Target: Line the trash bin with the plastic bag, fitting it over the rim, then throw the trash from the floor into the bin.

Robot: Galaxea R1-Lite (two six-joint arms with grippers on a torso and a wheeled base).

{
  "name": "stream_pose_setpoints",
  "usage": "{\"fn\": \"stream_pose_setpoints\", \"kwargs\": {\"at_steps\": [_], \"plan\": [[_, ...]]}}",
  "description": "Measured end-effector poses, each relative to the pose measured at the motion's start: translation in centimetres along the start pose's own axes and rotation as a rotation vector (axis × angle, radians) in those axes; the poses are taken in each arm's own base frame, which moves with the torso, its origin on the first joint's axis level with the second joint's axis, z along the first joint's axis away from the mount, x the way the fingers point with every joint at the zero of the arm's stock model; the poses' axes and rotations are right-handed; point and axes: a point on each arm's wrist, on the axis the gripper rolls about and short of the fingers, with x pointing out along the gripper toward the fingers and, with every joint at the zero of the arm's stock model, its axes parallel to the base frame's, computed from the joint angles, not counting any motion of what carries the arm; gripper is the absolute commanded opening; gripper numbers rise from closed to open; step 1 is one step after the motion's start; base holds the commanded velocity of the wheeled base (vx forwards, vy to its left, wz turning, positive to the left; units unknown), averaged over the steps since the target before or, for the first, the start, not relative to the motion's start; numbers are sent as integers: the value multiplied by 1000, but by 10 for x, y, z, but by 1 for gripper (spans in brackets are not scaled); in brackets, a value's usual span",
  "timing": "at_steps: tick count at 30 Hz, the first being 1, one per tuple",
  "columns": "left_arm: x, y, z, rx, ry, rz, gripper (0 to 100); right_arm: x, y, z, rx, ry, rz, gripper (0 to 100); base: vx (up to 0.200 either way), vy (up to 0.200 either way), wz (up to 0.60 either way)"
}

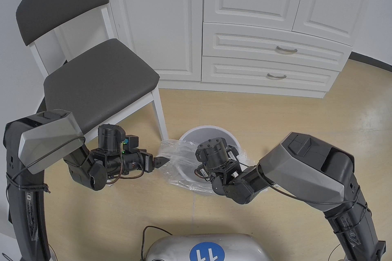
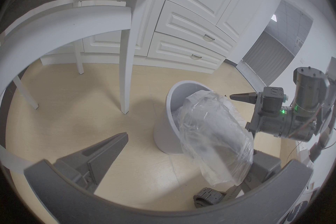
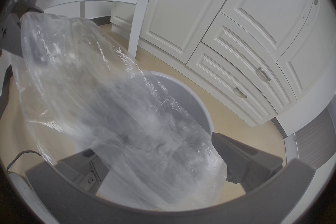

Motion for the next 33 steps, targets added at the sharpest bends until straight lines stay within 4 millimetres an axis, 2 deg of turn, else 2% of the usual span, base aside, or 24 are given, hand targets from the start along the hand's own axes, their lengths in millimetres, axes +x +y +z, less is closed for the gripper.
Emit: {"fn": "stream_pose_setpoints", "kwargs": {"at_steps": [5, 6, 14, 23, 28, 33], "plan": [[-3, 1, 2, 1, -4, 4, 100, 4, -7, -1, 7, 5, -9, 100, 0, 0, 0], [-3, 1, 3, 0, -5, 5, 100, 5, -8, -1, 8, 5, -10, 0, 0, 0, 0], [5, 1, -4, -1, 10, 3, 100, 6, -12, 5, 23, -11, -8, 0, 0, 0, 0], [18, 2, -19, -5, 47, -2, 100, 12, -22, 27, 53, -45, -5, 0, 0, 0, 0], [21, 1, -24, 16, 57, -6, 100, 24, -32, 47, 85, -75, -19, 0, 0, 0, 0], [21, 0, -25, 37, 47, -11, 100, 44, -42, 61, 129, -107, -50, 0, 0, 0, 0]]}}
